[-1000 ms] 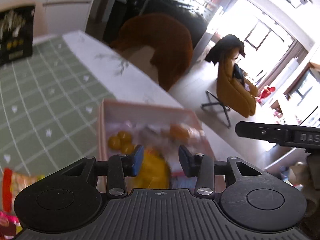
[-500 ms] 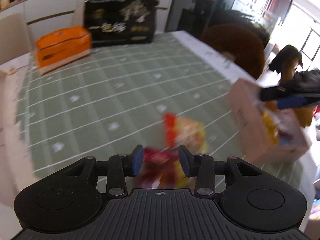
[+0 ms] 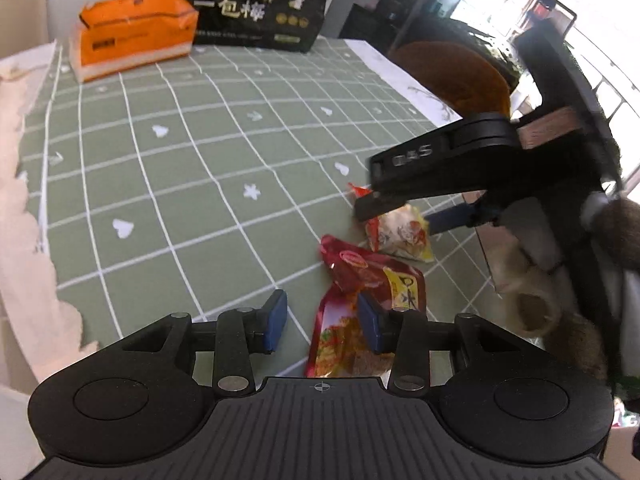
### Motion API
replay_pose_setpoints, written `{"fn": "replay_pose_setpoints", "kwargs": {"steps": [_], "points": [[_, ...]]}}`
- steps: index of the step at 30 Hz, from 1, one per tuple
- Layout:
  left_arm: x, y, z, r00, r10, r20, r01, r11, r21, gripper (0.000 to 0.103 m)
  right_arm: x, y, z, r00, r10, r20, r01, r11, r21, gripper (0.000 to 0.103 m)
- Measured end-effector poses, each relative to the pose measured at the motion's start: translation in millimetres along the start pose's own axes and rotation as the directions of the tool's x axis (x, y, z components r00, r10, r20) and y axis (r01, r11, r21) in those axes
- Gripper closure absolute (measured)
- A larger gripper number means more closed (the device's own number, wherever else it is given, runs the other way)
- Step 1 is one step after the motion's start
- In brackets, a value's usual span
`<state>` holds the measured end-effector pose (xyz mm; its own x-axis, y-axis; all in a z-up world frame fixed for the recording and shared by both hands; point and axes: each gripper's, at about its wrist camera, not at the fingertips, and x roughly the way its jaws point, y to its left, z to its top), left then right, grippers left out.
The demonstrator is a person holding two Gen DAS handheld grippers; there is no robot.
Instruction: Organize snacks
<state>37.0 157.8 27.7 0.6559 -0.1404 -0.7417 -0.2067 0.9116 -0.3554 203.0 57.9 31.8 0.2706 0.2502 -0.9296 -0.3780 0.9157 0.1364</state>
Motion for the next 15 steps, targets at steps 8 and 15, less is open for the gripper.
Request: {"fn": "replay_pose_setpoints", "kwargs": {"steps": [8, 15], "points": [[1.0, -13.8, -12.3, 0.996, -0.073, -0.051, 0.074, 0.997, 0.025, 0.061, -29.2, -20.4, -42.3, 0.999, 0.036, -0.037, -0.034, 0.998, 0.054, 0.044], [3.6, -42.0, -26.9, 0.986, -0.131, -0.106, 0.136, 0.99, 0.042, 0.063, -69.1, -55.7, -111.5, 1.0, -0.009, 0.001, 0.009, 0.995, 0.097, 0.044]]}}
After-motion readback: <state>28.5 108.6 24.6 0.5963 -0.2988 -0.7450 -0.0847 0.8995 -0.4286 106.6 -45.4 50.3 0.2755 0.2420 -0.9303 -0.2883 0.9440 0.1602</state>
